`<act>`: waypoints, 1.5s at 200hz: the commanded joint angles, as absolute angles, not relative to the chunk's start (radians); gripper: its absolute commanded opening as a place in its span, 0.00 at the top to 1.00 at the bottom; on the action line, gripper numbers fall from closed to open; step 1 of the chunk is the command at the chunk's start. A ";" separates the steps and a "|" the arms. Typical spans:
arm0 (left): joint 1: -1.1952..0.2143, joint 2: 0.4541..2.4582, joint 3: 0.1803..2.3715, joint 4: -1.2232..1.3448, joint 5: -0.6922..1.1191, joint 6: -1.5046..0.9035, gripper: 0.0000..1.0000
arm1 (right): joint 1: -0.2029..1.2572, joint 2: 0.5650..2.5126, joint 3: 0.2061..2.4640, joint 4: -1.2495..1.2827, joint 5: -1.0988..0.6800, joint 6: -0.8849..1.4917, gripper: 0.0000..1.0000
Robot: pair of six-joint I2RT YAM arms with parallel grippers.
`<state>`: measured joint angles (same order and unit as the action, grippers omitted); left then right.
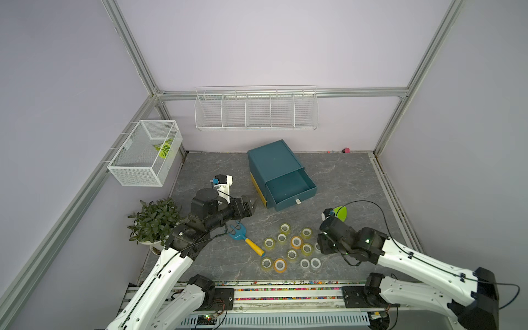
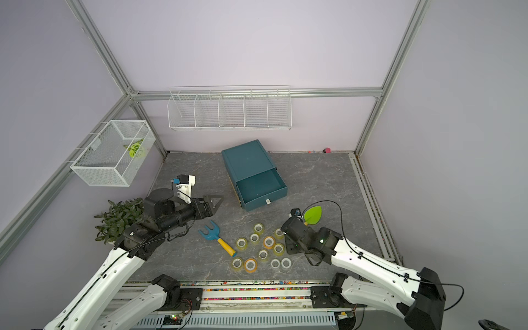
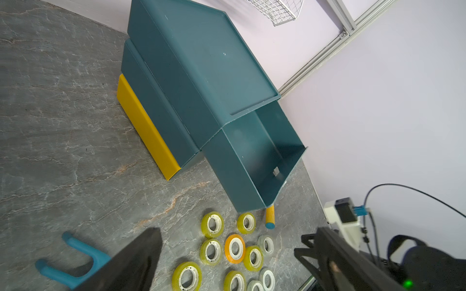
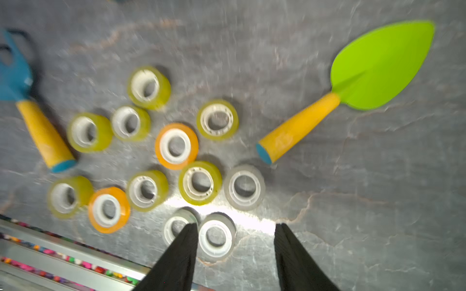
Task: Place the transparent tape into the drawer according to color
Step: Pick up the tape at the center of the board.
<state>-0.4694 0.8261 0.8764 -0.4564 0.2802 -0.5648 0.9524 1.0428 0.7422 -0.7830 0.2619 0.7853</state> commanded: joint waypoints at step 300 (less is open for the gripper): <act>-0.466 0.829 0.814 -0.449 0.288 -0.554 0.00 | 0.788 1.295 0.545 -0.547 0.184 0.954 0.47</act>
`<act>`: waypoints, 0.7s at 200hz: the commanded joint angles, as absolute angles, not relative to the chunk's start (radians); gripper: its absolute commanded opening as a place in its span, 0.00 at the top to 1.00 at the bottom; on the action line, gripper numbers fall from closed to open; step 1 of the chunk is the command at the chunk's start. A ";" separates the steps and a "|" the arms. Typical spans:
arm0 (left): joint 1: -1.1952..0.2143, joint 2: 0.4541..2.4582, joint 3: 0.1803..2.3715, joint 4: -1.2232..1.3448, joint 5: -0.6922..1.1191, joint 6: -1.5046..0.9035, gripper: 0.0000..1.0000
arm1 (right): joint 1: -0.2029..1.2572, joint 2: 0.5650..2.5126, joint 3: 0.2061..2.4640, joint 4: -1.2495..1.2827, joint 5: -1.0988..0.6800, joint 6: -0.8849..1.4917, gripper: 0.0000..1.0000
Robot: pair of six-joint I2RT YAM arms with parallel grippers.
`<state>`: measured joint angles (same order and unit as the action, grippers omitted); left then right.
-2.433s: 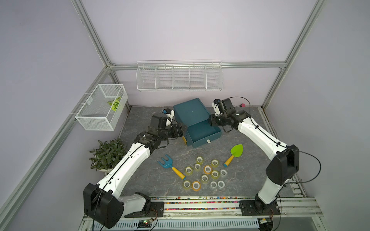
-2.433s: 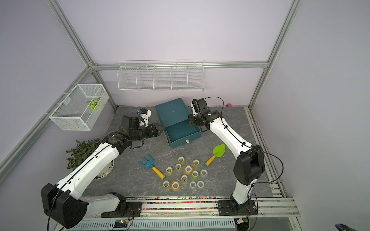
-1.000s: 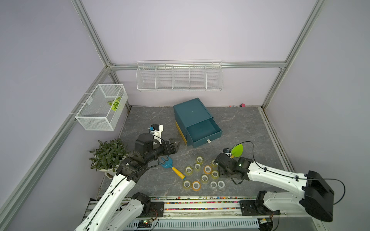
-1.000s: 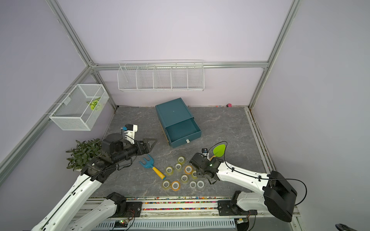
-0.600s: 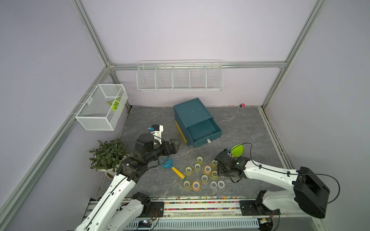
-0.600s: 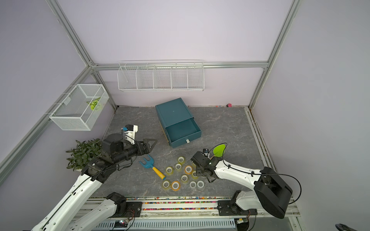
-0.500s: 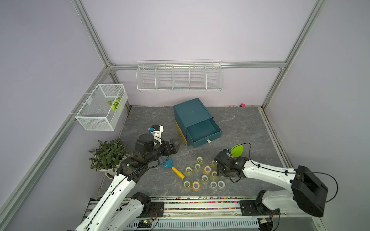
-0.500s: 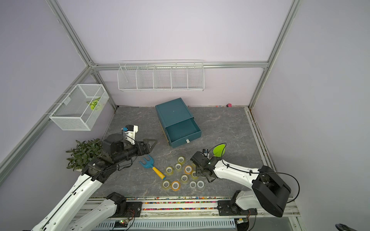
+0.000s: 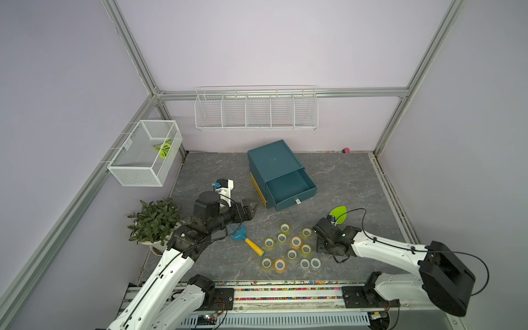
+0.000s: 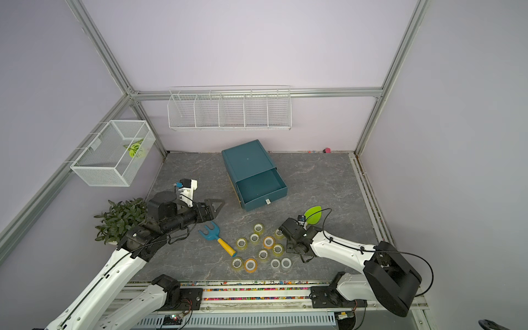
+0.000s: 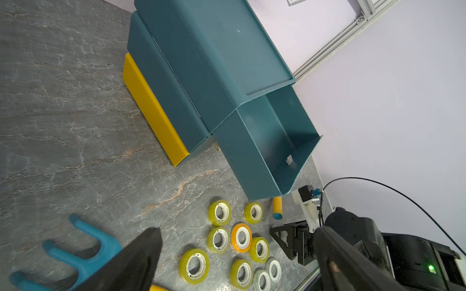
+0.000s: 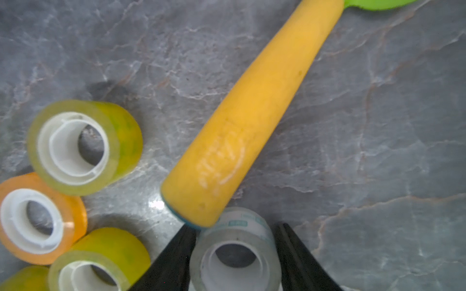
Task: Place the transparent tape into the drawer according to color
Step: Pick up the tape at the center of the board.
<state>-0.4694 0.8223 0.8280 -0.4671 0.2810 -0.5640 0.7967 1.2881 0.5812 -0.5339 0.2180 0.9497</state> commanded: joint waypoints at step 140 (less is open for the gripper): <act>-0.467 0.812 0.790 -0.468 0.267 -0.559 0.00 | 0.785 0.800 0.861 -0.712 -0.003 0.708 0.57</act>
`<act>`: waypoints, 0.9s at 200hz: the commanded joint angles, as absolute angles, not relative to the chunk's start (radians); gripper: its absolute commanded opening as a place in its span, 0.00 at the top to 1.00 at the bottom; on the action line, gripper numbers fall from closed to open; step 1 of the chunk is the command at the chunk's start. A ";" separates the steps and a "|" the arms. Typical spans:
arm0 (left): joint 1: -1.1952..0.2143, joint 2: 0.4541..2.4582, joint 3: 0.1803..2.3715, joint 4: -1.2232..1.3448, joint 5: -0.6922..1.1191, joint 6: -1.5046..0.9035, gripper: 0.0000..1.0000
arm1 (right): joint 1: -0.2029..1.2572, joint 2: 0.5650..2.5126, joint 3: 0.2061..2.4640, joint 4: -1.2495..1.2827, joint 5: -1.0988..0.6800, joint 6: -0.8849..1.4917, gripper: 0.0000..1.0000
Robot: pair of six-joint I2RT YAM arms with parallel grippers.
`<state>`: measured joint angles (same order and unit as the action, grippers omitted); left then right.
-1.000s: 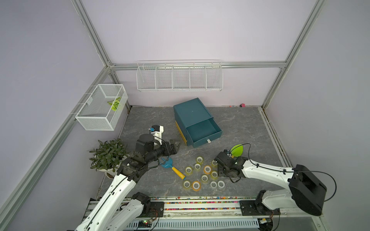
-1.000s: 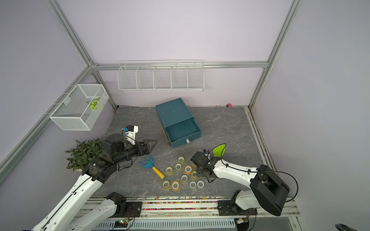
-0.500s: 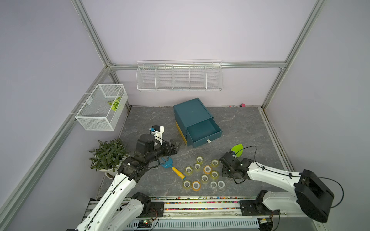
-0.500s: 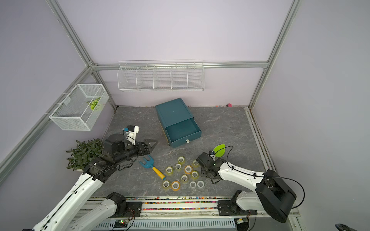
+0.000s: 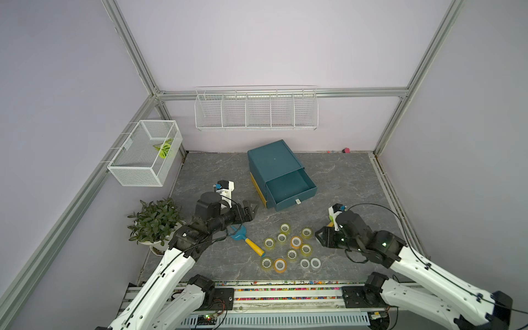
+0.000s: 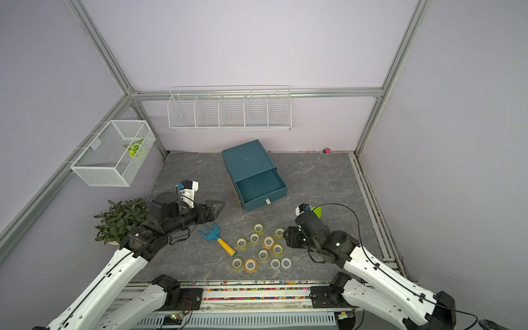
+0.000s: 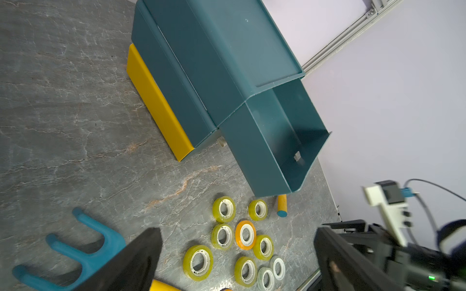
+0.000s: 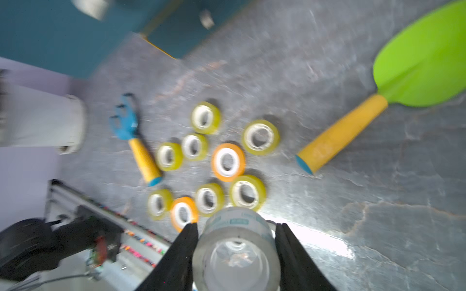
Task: Place the transparent tape into the drawer according to color
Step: Pick up the tape at the center of the board, then place the tape in the drawer.
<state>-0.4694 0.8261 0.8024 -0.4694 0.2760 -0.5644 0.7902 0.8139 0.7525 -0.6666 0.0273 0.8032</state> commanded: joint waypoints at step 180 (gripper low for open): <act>-0.466 0.795 0.746 -0.502 0.280 -0.570 0.01 | 0.678 1.653 1.670 -0.813 0.132 0.449 0.46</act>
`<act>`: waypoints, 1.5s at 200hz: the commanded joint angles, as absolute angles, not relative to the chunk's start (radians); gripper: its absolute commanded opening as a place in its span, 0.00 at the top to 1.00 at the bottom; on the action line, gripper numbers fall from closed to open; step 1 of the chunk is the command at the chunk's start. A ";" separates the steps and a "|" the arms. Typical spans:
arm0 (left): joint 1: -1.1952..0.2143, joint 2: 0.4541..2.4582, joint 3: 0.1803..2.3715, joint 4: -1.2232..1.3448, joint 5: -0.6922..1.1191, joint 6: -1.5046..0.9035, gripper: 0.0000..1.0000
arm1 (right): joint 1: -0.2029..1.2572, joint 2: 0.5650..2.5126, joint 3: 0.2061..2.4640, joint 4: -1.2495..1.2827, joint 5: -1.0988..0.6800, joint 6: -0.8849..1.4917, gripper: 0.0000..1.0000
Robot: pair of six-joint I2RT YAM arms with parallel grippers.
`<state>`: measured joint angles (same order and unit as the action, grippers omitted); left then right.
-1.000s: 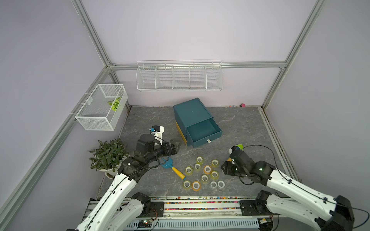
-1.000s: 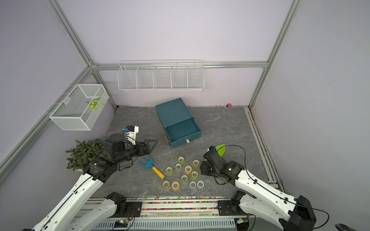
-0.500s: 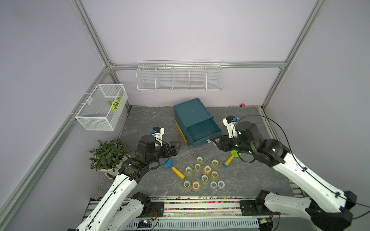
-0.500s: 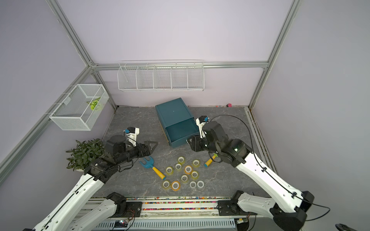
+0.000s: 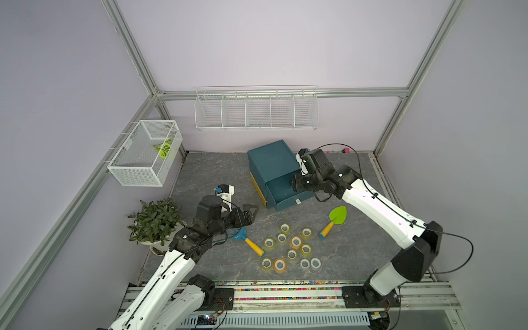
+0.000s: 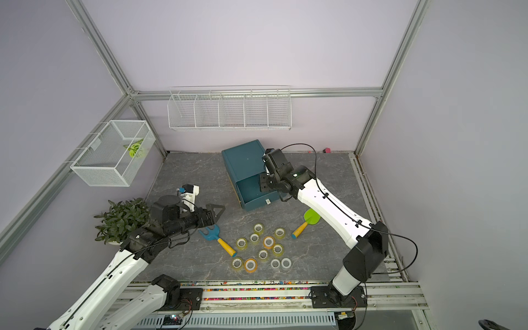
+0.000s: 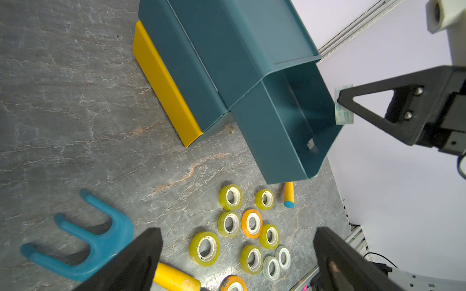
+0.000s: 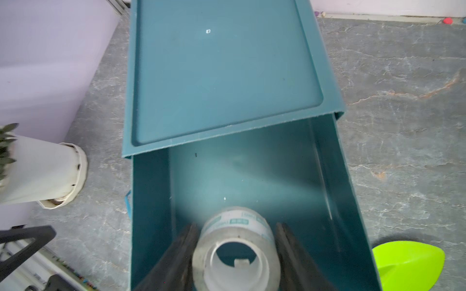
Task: Place the transparent tape into the drawer according to color
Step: Place the tape in the drawer.
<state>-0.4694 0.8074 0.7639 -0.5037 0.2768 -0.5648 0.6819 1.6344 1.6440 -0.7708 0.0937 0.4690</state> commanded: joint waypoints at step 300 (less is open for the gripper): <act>-1.101 1.203 0.782 -0.492 0.105 -0.608 0.13 | 0.900 0.734 0.707 -0.842 0.222 0.721 0.28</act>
